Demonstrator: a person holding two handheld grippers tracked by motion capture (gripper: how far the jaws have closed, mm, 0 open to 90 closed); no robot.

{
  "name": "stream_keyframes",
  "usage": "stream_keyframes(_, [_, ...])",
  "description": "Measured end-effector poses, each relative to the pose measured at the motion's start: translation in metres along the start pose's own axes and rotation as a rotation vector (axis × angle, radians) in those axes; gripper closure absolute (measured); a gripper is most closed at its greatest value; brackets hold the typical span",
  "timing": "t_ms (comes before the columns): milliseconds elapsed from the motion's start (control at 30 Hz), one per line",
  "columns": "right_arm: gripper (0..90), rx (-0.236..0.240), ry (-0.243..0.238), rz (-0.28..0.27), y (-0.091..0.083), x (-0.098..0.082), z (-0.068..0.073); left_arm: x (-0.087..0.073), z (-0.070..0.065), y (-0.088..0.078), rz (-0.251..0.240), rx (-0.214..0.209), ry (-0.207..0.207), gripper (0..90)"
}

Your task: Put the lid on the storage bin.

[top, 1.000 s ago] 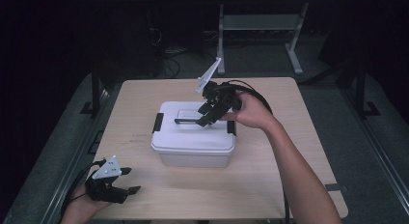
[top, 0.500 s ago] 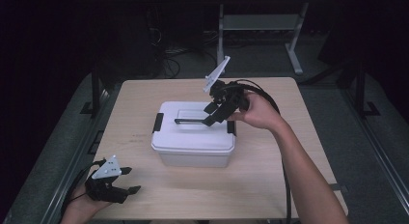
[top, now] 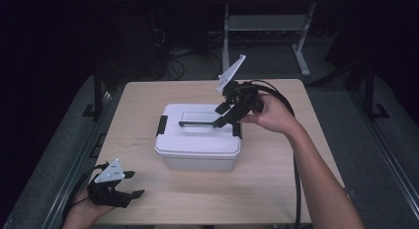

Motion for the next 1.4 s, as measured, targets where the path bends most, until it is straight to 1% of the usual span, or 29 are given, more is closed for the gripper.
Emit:
stream_keyframes(133, [48.0,-0.008,0.001,-0.001,-0.003,-0.003,0.0,0.0,0.0,0.0,0.003,0.002,0.006,29.0])
stream_keyframes(200, [47.1,-0.013,0.01,0.0,-0.007,-0.006,0.001,0.0,0.0,0.0,0.002,0.002,0.005,29.0])
stream_keyframes(300, [46.1,-0.014,0.02,-0.015,-0.01,-0.009,0.001,-0.001,0.0,-0.001,0.002,0.002,0.0,28.9])
stream_keyframes(400, [45.7,-0.019,0.027,-0.018,-0.014,-0.017,0.001,-0.001,0.0,-0.001,0.003,0.004,-0.001,28.9])
stream_keyframes(467, [45.5,-0.021,0.028,-0.018,-0.014,-0.018,0.001,-0.001,0.0,0.0,0.005,0.005,-0.001,28.9])
stream_keyframes(533, [44.7,-0.022,0.037,-0.019,-0.018,-0.024,0.001,-0.001,0.0,0.0,0.009,0.005,0.002,29.0])
stream_keyframes(567, [44.7,-0.022,0.037,-0.019,-0.018,-0.024,0.001,-0.001,0.0,0.0,0.009,0.005,0.002,28.9])
stream_keyframes(600, [44.4,-0.026,0.049,-0.018,-0.02,-0.028,0.0,-0.001,0.0,0.0,0.011,0.005,0.003,28.9])
stream_keyframes(733, [44.2,-0.029,0.058,-0.026,-0.023,-0.033,0.001,-0.001,0.001,0.0,0.009,0.005,-0.002,28.9])
stream_keyframes(1000, [42.5,-0.055,0.079,-0.033,-0.03,-0.045,-0.003,-0.002,0.001,0.0,0.009,0.009,-0.003,28.9])
stream_keyframes(1267, [42.4,-0.065,0.103,-0.028,-0.036,-0.056,-0.004,-0.003,0.002,0.0,0.01,0.009,-0.003,28.9])
stream_keyframes(1400, [42.3,-0.066,0.106,-0.022,-0.036,-0.06,-0.004,-0.003,0.002,0.0,0.011,0.011,-0.005,28.9])
Point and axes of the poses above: each handheld gripper's, and its own axes: y roughly forward along the jaws, x roughly out of its top, z roughly to its left, the point moved 10 cm from there along y, roughly forward along the jaws, and after that the axes turned 3 degrees about -x, right-handed, at the moved point
